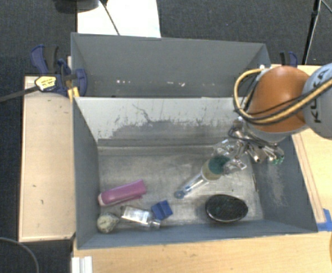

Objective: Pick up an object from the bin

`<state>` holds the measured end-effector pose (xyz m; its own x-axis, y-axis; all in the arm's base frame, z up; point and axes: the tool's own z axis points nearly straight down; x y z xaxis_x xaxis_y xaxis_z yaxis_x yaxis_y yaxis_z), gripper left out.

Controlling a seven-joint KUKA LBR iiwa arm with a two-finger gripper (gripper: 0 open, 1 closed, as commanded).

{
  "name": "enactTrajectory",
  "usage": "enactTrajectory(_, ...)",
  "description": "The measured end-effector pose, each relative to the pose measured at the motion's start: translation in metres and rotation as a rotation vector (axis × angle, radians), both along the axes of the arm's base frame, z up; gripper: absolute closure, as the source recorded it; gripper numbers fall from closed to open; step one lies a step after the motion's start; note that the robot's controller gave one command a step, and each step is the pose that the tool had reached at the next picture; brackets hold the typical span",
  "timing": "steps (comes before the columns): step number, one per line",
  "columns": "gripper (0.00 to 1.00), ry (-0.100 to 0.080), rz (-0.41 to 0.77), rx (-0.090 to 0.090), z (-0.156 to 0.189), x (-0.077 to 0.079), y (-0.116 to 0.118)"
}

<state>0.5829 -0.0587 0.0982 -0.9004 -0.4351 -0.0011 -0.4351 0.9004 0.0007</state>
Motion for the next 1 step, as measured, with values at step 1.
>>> enactTrajectory(1,1.0,-0.011,-0.028,-0.001,0.1425,-0.015,0.0171)
